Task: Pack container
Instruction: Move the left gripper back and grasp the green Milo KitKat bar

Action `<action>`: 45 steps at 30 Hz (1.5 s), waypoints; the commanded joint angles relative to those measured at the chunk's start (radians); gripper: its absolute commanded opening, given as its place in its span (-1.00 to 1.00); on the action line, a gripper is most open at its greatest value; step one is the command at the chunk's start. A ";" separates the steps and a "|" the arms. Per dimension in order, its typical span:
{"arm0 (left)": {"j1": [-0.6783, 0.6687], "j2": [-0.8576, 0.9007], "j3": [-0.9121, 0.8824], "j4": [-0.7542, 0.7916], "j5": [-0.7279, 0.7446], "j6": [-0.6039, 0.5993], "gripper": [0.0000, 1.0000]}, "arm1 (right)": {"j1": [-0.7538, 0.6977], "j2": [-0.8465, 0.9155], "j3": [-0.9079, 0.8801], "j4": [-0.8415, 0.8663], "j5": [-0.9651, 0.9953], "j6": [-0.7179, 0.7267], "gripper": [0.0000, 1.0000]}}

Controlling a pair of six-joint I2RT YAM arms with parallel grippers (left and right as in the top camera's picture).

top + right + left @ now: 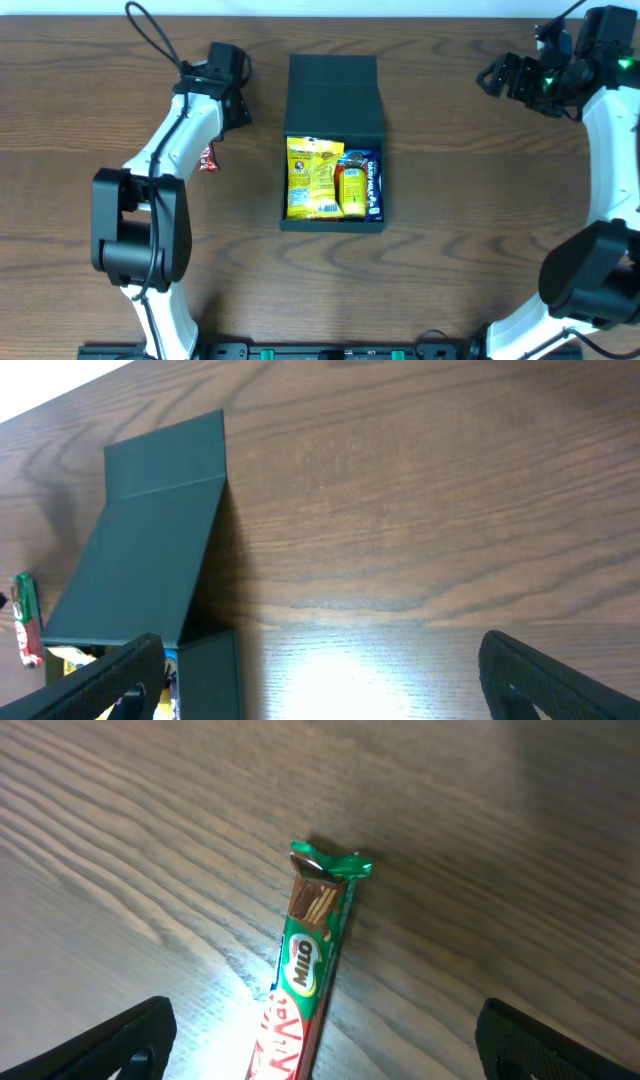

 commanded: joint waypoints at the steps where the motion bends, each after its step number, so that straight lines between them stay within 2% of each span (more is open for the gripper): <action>1: 0.048 0.029 -0.008 0.014 0.088 0.001 0.96 | -0.012 0.000 0.001 -0.004 -0.001 -0.006 0.99; 6: 0.089 0.067 -0.008 0.047 0.133 0.003 1.00 | -0.012 0.000 0.001 -0.003 -0.001 -0.006 0.98; 7: 0.091 0.075 -0.008 0.055 0.134 0.008 0.89 | -0.012 0.000 0.001 -0.003 -0.001 -0.006 0.99; 9: 0.091 0.090 -0.008 0.080 0.156 0.037 0.81 | -0.012 0.000 0.001 -0.003 -0.001 -0.006 0.99; 17: 0.095 0.109 -0.008 0.134 0.150 0.045 0.63 | -0.012 0.000 0.001 -0.004 -0.001 -0.006 0.99; 45: 0.127 0.160 -0.011 0.173 0.204 0.148 0.48 | -0.012 0.000 0.001 -0.004 -0.013 -0.005 0.98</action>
